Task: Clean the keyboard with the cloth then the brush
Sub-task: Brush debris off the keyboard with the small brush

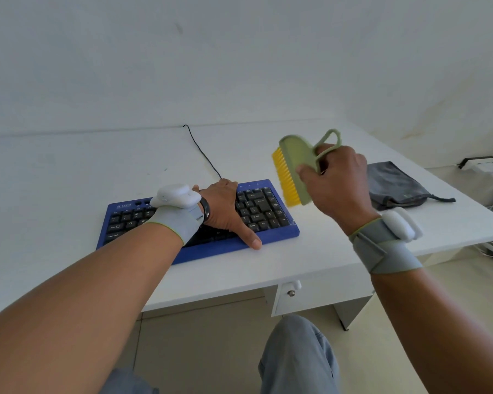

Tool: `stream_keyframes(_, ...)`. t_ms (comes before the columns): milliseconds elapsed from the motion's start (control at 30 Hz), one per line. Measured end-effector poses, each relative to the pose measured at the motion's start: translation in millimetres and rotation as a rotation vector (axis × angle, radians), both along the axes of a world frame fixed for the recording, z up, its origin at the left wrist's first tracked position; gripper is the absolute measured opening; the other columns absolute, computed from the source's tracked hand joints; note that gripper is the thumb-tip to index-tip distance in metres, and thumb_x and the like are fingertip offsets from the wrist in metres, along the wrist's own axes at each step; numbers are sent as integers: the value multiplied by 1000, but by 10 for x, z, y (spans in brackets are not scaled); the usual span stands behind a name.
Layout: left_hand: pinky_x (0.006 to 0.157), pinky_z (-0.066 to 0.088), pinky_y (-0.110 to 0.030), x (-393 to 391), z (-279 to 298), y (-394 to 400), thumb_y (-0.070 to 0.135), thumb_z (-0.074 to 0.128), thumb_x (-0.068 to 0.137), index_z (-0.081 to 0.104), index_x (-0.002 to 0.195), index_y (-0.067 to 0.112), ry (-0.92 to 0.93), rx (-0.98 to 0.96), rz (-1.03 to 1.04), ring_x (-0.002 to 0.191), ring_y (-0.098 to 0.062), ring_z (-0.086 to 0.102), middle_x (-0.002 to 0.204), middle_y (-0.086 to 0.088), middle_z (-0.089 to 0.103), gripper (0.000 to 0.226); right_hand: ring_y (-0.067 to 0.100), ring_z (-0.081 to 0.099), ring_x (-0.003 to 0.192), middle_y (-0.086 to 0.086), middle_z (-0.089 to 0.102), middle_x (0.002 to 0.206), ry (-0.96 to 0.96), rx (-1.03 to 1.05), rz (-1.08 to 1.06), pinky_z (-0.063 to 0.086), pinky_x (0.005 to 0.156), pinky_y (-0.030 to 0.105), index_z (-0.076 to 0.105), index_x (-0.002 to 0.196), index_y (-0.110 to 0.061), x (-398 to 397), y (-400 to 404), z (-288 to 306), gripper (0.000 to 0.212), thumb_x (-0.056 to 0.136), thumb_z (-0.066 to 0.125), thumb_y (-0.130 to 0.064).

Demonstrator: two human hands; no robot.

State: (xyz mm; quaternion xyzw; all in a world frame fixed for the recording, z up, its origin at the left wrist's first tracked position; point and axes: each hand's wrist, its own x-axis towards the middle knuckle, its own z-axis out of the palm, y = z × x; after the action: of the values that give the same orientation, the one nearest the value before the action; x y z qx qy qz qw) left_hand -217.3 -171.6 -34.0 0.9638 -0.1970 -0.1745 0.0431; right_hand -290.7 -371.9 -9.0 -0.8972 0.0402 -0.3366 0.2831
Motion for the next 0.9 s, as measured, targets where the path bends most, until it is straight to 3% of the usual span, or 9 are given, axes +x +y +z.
stream_keyframes(167,119,13,-55,-11,8,-6,87,74,38,13,155,17,-6,19,-6,146,-23,26,159,2,21,150,31,50,70,-2,47,60,51,120,-9,32,62,30,50,65,-12,181,183,-130,23,80,64,-24)
stream_keyframes(233,119,12,-54,-9,0,0,86,75,38,11,156,18,-6,18,-9,146,-22,25,159,3,20,150,35,54,73,6,52,67,129,59,-12,35,61,31,54,72,-8,213,174,-211,17,79,61,-22)
stream_keyframes(367,119,11,-55,-3,-7,1,86,75,36,13,155,18,4,-3,0,145,-21,27,157,4,23,150,33,46,73,11,50,75,172,-59,-133,27,55,30,42,69,-8,135,-4,-18,20,79,58,-16)
stream_keyframes(500,119,9,-56,-2,-24,5,86,75,38,13,155,17,-9,-11,-7,146,-22,25,158,3,22,150,33,63,67,12,63,70,181,159,-5,53,54,38,59,75,-1,107,24,26,19,72,67,-19)
stream_keyframes(567,120,8,-57,-2,-27,15,87,74,36,11,156,18,-6,-12,-6,147,-22,24,159,4,20,151,32,57,65,8,55,65,249,50,-10,42,49,29,52,69,-5,88,65,-30,19,74,65,-17)
stream_keyframes(633,119,9,-57,7,-30,19,88,74,35,12,155,19,-1,-18,-2,146,-22,26,158,4,22,152,30,44,63,4,42,58,163,-64,-71,25,47,28,41,60,-9,60,82,-4,26,77,60,-13)
stream_keyframes(700,119,10,-57,12,-26,20,88,74,34,13,155,19,4,-19,0,145,-22,27,157,4,23,151,30,45,61,5,45,56,106,-63,-42,28,48,30,46,62,-4,63,69,3,23,77,60,-14)
stream_keyframes(767,119,10,-58,15,-26,13,88,74,35,12,155,18,0,-12,-6,146,-22,25,158,3,22,152,30,50,61,8,51,60,178,-8,18,36,48,30,53,68,0,72,68,-17,21,75,64,-17)
stream_keyframes(900,119,9,-57,16,-32,6,88,74,34,12,155,19,6,-17,-1,146,-21,25,158,4,22,152,33,42,63,5,41,57,143,-88,-65,24,50,33,42,61,-5,44,31,-24,25,76,60,-13)
